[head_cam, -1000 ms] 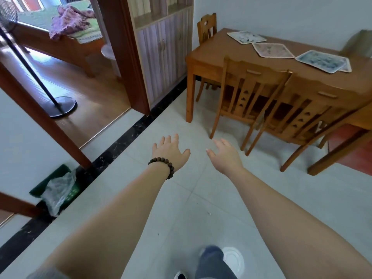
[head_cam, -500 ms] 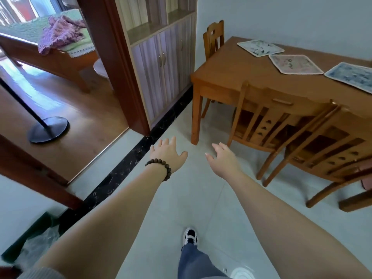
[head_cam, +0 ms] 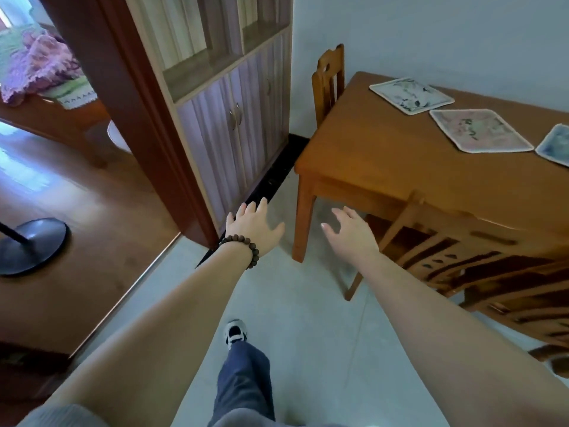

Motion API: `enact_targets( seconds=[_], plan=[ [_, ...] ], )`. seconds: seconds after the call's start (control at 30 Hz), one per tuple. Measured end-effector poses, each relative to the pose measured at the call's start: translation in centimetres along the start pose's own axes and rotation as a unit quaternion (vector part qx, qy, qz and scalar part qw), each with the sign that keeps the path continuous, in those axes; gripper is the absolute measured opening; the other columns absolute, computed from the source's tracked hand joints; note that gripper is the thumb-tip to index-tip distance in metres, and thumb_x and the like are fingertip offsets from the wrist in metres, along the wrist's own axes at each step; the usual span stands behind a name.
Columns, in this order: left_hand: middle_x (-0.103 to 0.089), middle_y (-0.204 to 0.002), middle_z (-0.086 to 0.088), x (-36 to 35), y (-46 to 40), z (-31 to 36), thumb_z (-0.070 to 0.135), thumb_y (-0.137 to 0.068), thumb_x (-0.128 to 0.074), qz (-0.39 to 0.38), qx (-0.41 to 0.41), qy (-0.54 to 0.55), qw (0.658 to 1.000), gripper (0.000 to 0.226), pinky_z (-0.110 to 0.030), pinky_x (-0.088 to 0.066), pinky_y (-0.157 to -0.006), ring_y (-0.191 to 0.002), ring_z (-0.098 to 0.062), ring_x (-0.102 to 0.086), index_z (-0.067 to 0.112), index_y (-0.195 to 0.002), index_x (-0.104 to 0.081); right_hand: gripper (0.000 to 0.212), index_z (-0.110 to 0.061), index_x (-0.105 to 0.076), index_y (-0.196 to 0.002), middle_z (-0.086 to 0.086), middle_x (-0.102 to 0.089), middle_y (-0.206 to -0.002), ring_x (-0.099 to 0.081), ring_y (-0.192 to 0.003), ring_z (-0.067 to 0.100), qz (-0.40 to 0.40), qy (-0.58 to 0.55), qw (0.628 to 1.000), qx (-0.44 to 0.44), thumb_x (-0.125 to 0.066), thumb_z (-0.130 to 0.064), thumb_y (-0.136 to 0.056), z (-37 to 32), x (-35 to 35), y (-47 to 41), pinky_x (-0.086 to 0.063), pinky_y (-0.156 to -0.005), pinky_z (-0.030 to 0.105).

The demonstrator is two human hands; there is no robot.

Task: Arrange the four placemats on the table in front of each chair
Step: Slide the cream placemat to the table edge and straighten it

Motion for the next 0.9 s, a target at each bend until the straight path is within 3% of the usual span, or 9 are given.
enact_targets(
  seconds=[0.43,0.67,0.9],
  plan=[
    [-0.02,-0.156,-0.006,3.9,-34.1,-9.9,0.061,-0.089,-0.035,-0.077,-0.074,-0.03,0.994,0.079,-0.051,-0.016,-0.114,-0.143,-0.027,-0.013,0.021,-0.151,-0.008,0.054,-0.017,-0.038,-0.142,0.008,-0.027,-0.155,-0.023,-0.142,0.027,0.054,-0.034,0.993,-0.101,-0.043,-0.043,-0.095,-9.4,0.7,-30.0,-0.026,-0.113,0.05],
    [-0.025,-0.154,-0.007,5.4,-46.6,-8.0,0.061,-0.088,-0.036,-0.079,-0.145,-0.039,0.986,0.079,-0.05,-0.023,-0.111,-0.14,-0.029,-0.021,0.021,-0.151,-0.01,0.057,-0.023,-0.035,-0.144,0.005,-0.026,-0.155,-0.023,-0.143,0.026,0.081,-0.048,0.983,-0.159,-0.044,-0.049,-0.094,-9.6,3.2,-39.7,-0.03,-0.112,0.051],
    [-0.02,-0.156,-0.005,4.0,-56.9,-2.8,0.063,-0.087,-0.034,-0.075,-0.203,-0.054,0.975,0.079,-0.05,-0.012,-0.115,-0.143,-0.026,-0.012,0.023,-0.151,-0.009,0.059,-0.027,-0.034,-0.144,0.002,-0.025,-0.156,-0.028,-0.14,0.026,0.109,-0.059,0.968,-0.22,-0.045,-0.053,-0.092,-5.4,4.0,-47.8,-0.042,-0.103,0.05]
  ],
)
Point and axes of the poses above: each hand's wrist, its own y-axis away from the middle knuckle, its own x-axis out of the back of the hand, z = x × y, the point moved 7 cm from there along -y, towards the middle knuckle
